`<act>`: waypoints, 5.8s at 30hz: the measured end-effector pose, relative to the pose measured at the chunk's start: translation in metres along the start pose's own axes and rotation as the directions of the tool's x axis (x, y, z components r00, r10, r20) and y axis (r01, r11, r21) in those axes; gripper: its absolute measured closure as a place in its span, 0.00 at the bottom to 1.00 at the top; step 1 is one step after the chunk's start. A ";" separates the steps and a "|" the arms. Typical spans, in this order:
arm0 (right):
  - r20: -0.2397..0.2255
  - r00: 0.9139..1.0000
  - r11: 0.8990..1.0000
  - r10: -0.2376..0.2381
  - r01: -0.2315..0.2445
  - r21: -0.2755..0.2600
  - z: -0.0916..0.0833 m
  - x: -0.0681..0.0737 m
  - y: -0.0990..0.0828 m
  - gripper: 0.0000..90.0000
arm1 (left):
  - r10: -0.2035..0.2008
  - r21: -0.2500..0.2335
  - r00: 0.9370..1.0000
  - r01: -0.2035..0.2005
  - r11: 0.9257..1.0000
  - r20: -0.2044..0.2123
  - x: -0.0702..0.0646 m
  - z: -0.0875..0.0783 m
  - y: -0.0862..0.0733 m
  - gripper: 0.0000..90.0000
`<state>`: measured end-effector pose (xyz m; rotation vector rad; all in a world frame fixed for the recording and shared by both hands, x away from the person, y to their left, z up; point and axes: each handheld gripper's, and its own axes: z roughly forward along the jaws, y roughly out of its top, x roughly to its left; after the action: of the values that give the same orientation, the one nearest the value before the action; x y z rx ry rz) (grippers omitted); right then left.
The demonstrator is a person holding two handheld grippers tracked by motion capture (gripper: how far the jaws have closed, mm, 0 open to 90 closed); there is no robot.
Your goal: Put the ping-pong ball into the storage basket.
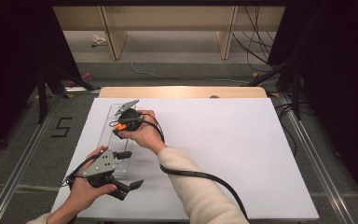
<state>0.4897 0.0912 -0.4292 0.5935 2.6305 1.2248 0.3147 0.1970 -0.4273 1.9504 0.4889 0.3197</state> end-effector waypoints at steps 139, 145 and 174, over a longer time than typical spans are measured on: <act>0.009 0.999 0.998 0.048 -0.047 -0.046 -0.013 -0.004 -0.009 0.20 | 0.003 0.003 1.000 -0.003 1.000 0.004 0.000 0.000 0.000 0.02; 0.018 0.998 0.996 0.061 -0.060 -0.061 -0.026 -0.011 -0.014 0.19 | 0.002 0.005 1.000 -0.002 1.000 0.003 0.000 0.000 0.000 0.02; 0.093 0.990 0.991 0.109 -0.101 -0.084 -0.082 -0.037 -0.049 0.18 | -0.004 0.007 1.000 0.004 1.000 -0.001 0.001 0.000 -0.001 0.02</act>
<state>0.4824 -0.0099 -0.4141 0.7666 2.4865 1.2875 0.3153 0.1978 -0.4280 1.9555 0.4957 0.3171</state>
